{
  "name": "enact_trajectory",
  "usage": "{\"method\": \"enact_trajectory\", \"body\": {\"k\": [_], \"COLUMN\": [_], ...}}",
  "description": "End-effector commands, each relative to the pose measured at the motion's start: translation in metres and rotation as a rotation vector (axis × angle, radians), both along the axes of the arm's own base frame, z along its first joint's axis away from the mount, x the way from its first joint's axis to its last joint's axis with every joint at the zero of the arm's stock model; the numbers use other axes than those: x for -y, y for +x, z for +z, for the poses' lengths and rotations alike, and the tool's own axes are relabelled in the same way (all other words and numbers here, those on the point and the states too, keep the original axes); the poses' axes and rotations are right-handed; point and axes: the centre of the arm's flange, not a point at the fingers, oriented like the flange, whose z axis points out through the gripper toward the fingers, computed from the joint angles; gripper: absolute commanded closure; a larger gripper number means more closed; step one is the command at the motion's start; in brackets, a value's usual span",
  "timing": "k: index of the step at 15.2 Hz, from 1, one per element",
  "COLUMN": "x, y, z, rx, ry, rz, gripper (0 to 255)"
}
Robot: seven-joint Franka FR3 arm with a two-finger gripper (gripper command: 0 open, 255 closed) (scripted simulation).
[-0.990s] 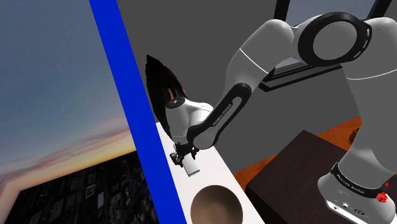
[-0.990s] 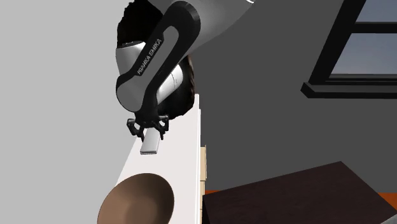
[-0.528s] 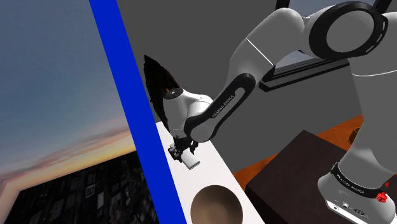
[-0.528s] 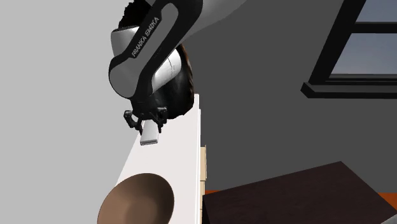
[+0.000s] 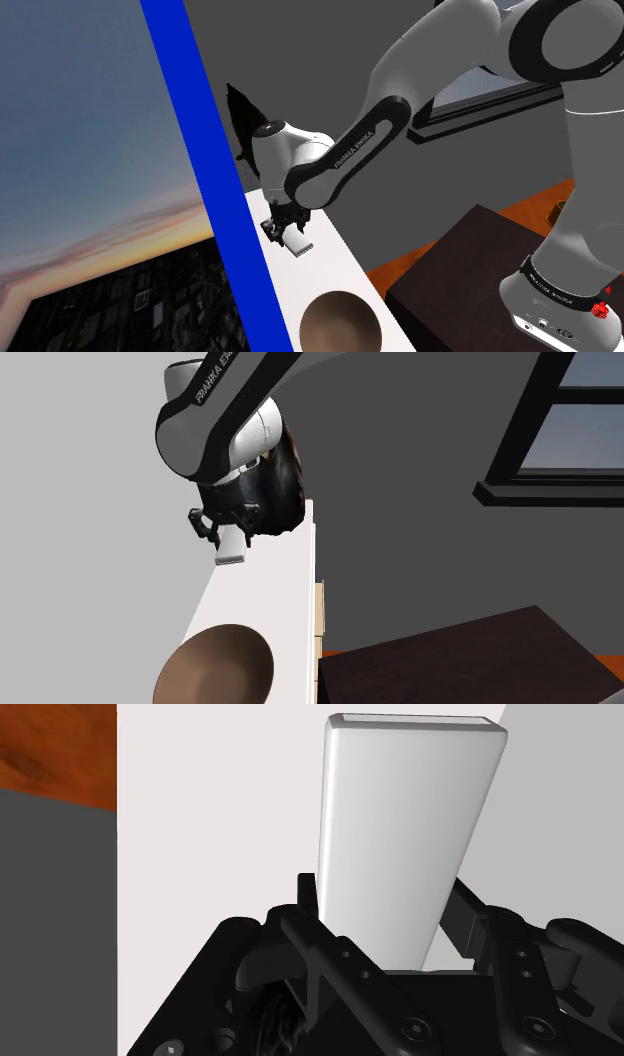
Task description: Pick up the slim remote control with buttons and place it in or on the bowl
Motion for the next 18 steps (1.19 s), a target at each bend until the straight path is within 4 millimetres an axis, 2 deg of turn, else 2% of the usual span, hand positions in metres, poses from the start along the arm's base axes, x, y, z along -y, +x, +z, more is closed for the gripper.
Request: {"method": "enact_trajectory", "body": {"k": [1, 18], "x": [-0.002, -0.039], "y": [-0.013, -0.234], "z": [0.005, 0.004], "rx": [0.000, 0.000], "ry": [0.000, 0.000], "rz": [0.000, 0.000], "gripper": [255, 255]}}
